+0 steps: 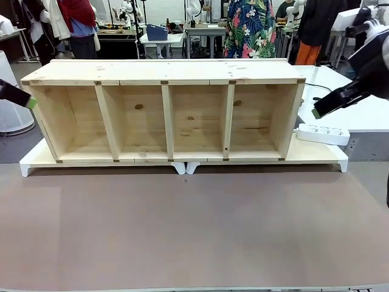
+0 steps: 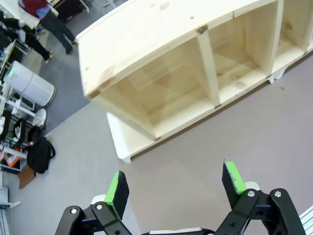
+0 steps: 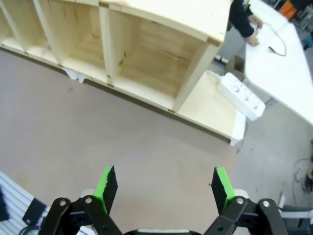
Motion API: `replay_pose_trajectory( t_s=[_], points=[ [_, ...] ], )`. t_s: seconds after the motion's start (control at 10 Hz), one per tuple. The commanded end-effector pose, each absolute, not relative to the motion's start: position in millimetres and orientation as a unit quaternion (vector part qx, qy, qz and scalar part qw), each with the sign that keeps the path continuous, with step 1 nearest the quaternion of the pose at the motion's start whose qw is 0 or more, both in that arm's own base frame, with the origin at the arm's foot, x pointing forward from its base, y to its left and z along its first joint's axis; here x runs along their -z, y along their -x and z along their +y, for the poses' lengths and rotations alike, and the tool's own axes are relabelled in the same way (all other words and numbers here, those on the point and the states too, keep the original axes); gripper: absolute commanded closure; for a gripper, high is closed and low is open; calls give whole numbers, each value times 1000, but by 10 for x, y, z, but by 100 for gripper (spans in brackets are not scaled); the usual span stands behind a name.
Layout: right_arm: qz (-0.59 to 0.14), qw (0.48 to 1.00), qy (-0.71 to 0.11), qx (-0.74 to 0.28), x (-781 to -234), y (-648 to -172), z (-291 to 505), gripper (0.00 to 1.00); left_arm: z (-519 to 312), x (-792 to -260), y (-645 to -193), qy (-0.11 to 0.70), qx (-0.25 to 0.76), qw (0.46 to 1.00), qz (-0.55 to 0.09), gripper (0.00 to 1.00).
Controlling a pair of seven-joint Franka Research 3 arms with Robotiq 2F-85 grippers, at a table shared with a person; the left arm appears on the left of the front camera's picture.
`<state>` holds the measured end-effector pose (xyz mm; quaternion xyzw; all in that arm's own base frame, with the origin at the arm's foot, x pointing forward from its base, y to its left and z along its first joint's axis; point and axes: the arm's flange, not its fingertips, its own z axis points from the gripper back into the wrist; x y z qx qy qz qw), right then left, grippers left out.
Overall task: Perform cable management.
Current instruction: When the cord part of the Power Cable appears at the lower middle area of the table and stops, grasp the cord part of the Power Cable.
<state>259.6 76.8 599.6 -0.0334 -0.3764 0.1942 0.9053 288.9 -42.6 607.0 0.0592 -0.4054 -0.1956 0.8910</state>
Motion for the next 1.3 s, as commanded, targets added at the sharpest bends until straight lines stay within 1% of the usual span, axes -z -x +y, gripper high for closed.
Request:
replay_pose_trajectory(
  t_s=[0.0, 0.2, 0.3, 0.4, 1.2],
  points=[
    [-377, 907, 36, -182, -4802, -1918, 526, 0, -148, -4806, -1988, -67, 165, 891, -417, 0],
    [-372, 909, 34, -185, -4790, -1973, 597, 0, -152, -4783, -2034, -56, 174, 893, -411, 0],
    [-356, 914, 33, -190, -4787, -2009, 634, 0, -260, -6170, -2722, -56, 177, 894, -407, 0],
    [-368, 909, 36, -193, -6038, -2442, 743, 0, -260, -6170, -2722, -56, 177, 894, -407, 0],
    [-368, 909, 36, -193, -6038, -2442, 743, 0, -260, -6170, -2722, -56, 177, 894, -407, 0]
  ],
)
